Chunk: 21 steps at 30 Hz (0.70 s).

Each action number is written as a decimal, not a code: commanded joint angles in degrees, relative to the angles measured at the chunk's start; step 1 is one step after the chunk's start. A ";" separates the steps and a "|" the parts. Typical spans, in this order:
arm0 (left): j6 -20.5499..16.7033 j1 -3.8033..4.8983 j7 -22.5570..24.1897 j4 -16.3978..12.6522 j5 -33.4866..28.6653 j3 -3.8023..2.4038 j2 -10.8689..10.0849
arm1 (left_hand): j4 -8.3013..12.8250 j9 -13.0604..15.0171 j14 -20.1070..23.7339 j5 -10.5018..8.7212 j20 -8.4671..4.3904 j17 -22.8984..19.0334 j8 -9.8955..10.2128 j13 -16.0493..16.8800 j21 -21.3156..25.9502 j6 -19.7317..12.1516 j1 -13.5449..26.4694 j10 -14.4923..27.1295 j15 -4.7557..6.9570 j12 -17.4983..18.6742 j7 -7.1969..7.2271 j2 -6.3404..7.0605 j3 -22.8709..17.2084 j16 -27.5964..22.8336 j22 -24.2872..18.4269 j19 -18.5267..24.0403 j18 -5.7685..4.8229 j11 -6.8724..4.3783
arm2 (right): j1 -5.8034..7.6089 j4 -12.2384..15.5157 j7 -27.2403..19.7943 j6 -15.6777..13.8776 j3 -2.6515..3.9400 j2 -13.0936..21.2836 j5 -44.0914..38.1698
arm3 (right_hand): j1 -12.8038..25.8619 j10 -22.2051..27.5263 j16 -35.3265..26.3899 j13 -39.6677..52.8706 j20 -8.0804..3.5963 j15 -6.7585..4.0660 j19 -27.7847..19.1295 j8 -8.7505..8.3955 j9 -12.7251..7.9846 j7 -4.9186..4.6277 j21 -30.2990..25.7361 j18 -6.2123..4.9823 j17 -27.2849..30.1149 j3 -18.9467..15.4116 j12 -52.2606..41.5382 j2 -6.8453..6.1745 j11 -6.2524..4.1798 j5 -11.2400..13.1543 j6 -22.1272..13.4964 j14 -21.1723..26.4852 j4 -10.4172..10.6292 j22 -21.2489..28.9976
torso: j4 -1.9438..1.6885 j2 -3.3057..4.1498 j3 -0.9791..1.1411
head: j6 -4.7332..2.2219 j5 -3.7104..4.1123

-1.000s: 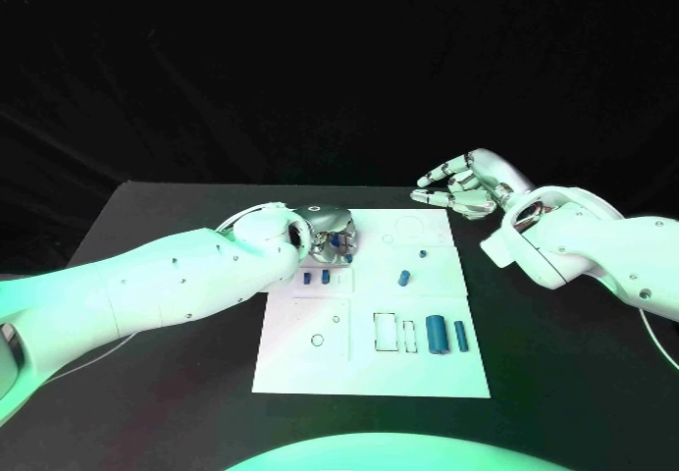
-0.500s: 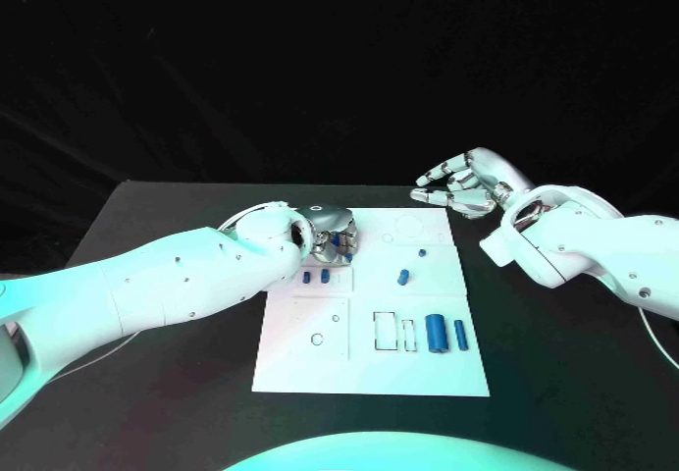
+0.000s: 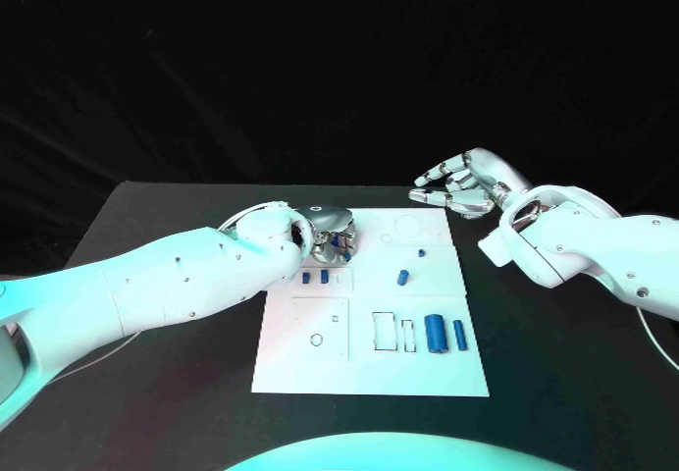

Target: Assemble the parts on the task board

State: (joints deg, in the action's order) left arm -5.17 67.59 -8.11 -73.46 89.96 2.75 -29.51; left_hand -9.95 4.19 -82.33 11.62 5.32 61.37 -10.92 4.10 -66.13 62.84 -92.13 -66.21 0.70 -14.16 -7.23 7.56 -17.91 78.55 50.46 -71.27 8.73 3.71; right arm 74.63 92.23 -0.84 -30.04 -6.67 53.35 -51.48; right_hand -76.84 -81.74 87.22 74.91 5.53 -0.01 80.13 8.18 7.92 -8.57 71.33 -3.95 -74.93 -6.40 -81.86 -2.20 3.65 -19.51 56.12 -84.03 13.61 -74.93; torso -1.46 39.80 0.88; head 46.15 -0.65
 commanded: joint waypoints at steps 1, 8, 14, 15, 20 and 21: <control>1.81 -0.20 -0.47 0.16 -0.25 0.14 0.11 | 0.85 0.12 -0.56 0.28 -0.10 -0.12 0.67 -0.09 -0.52 0.62 -0.62 -0.91 -0.03 1.02 -0.03 0.08 -1.97 0.28 0.35 -0.38 -0.92 0.10 | -0.03 0.10 -0.42 0.49 0.01 -0.03 -0.15 | 0.41 0.28 -0.16 5.66 0.05 -0.49 -0.43 0.27 -0.09 0.24 -0.13 -0.62 -9.06 -0.30 0.17 0.12 0.03 -0.31 -0.22 -4.45 -0.06 -1.03 | 0.00 0.00 0.00 | -0.01 -0.04; 0.55 -0.21 -0.19 0.22 -1.18 0.12 0.02 | 2.53 0.20 -0.60 0.06 0.05 -0.46 2.18 -0.02 -1.51 1.91 2.36 -3.06 -0.10 4.27 -0.21 1.80 -6.36 0.45 1.32 -0.25 -0.97 0.13 | -0.03 0.10 -0.46 0.44 0.01 -0.03 -0.15 | 0.40 0.32 -0.21 5.61 0.05 -0.50 -0.48 0.31 -0.08 0.25 -0.22 -0.64 -8.97 -0.30 0.21 0.16 0.02 -0.36 -0.19 -4.42 -0.08 -0.97 | -0.03 -0.04 0.00 | -0.05 -0.11; -0.53 -0.21 0.38 -0.27 -4.08 -0.12 -0.63 | 1.91 0.23 -0.46 -0.07 0.15 -1.15 2.90 0.03 -1.54 2.14 5.67 -3.37 -0.29 5.68 -0.15 2.94 -6.28 0.29 1.31 -0.12 -0.96 0.16 | -0.03 0.08 -0.44 0.37 0.01 0.03 -0.15 | 0.40 0.32 -0.21 5.61 0.05 -0.50 -0.48 0.31 -0.08 0.25 -0.22 -0.64 -8.97 -0.30 0.21 0.16 0.02 -0.36 -0.19 -4.42 -0.08 -0.97 | -0.02 -0.03 -0.03 | -0.36 0.00; -0.80 -0.21 0.47 -0.41 -4.54 -0.17 -0.81 | 1.88 0.24 -0.47 -0.08 0.15 -1.15 2.95 0.04 -1.53 2.18 5.91 -3.43 -0.28 5.78 -0.16 3.03 -6.26 0.30 1.30 -0.11 -0.95 0.17 | -0.03 0.07 -0.44 0.36 0.01 0.05 -0.15 | 0.40 0.32 -0.21 5.61 0.05 -0.50 -0.48 0.31 -0.08 0.25 -0.22 -0.64 -8.97 -0.30 0.21 0.16 0.02 -0.36 -0.19 -4.42 -0.08 -0.97 | -0.01 -0.01 -0.05 | -0.35 0.02; -2.10 -0.20 0.87 -1.26 -6.40 -0.45 -1.85 | 1.92 0.28 -0.54 -0.07 0.12 -0.97 2.98 0.09 -1.67 2.33 6.08 -3.62 -0.25 5.87 -0.14 3.07 -6.32 0.39 1.52 -0.24 -0.98 0.12 | -0.03 0.01 -0.43 0.29 0.01 0.18 -0.15 | 0.38 0.29 -0.20 5.64 0.05 -0.50 -0.45 0.33 -0.08 0.25 -0.19 -0.63 -9.00 -0.30 0.18 0.20 0.01 -0.44 -0.18 -4.43 -0.10 -1.01 | -0.08 -0.06 -0.03 | -0.38 0.08; -2.26 -0.20 0.93 -1.43 -6.71 -0.53 -2.04 | 1.95 0.29 -0.55 -0.07 0.11 -1.03 2.99 0.11 -1.69 2.40 6.16 -3.71 -0.24 5.91 -0.13 3.11 -6.33 0.38 1.54 -0.26 -0.98 0.11 | -0.03 -0.01 -0.43 0.28 0.01 0.20 -0.15 | 0.38 0.29 -0.20 5.64 0.05 -0.50 -0.45 0.33 -0.08 0.25 -0.19 -0.63 -9.00 -0.30 0.18 0.20 0.01 -0.44 -0.18 -4.43 -0.10 -1.01 | -0.09 -0.07 0.00 | -0.48 0.12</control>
State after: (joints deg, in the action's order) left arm -6.03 67.37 -7.90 -74.53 86.11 2.31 -31.47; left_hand -7.82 4.42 -82.44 11.60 5.32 60.32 -8.26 4.17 -67.46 64.81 -86.66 -69.51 0.59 -8.61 -7.36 10.71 -24.14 78.76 51.94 -71.27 8.75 3.90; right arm 74.63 92.19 -0.84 -30.05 -6.67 53.53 -51.45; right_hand -76.84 -81.74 87.22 74.92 5.53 -0.01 80.13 8.18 7.92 -8.57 71.33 -3.95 -74.92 -6.40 -81.86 -2.20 3.65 -19.76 56.12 -84.03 13.61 -74.92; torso -1.51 39.77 0.84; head 45.79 -0.59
